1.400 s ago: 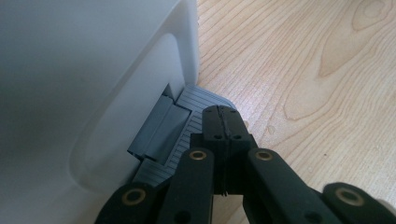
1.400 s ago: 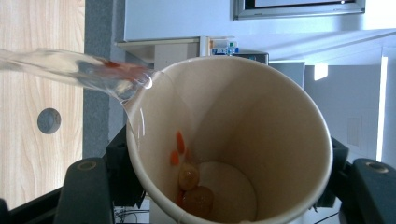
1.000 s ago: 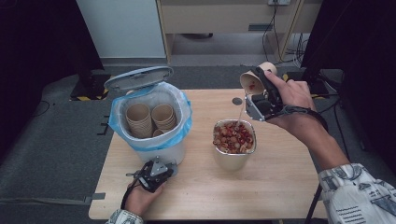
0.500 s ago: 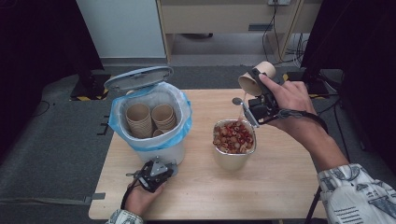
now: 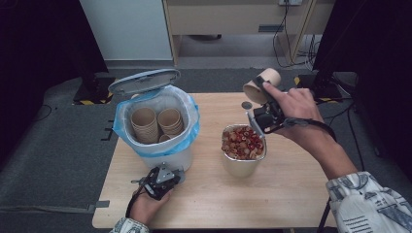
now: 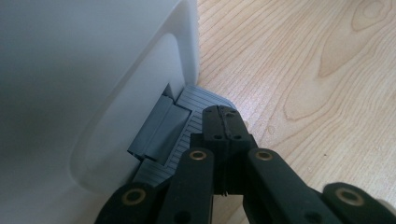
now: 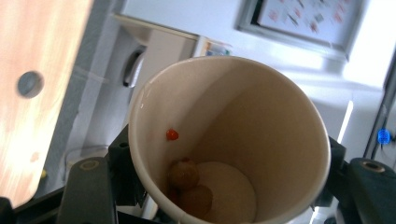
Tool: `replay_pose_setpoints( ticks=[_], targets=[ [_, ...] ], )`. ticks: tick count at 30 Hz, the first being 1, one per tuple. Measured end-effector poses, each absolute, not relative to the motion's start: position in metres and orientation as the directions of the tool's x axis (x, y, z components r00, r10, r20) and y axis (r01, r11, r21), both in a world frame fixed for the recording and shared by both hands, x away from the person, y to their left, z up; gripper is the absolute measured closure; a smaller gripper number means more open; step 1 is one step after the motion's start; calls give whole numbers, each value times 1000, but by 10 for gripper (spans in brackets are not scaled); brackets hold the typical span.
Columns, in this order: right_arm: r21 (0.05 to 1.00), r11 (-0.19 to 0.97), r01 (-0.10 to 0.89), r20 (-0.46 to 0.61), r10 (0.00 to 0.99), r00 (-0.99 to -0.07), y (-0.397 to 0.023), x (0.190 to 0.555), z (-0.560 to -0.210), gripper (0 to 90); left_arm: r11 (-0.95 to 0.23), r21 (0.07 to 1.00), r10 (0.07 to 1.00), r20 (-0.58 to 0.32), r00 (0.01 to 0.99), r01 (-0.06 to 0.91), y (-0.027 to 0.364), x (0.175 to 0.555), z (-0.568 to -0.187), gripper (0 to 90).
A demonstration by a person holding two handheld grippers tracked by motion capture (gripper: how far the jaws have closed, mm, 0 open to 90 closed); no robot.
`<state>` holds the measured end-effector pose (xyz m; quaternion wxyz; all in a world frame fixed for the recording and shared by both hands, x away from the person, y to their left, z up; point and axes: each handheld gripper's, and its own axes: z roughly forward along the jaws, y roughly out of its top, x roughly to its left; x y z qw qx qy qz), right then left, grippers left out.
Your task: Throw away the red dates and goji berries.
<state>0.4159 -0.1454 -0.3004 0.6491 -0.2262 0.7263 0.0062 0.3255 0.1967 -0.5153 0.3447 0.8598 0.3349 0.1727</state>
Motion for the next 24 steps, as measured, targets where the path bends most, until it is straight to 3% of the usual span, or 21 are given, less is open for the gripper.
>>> replay_pose_setpoints(
  ticks=[6, 12, 17, 24],
  targets=[
    [-268, 911, -313, -960, -281, 3, -150, 414, -275, 328, -540, 708, 695, 69, 716, 456, 196, 325, -515, 899],
    [-354, 864, -359, -915, -399, -57, -135, 417, -319, 328, -540, 708, 694, 68, 717, 455, 197, 325, -515, 899],
    [-324, 887, -330, -934, -354, -36, -145, 415, -301, 328, -539, 708, 695, 68, 716, 456, 197, 325, -515, 899],
    [-303, 893, -331, -933, -349, -87, -150, 421, -319, 326, -538, 709, 695, 67, 716, 456, 197, 325, -515, 899]
  ],
)
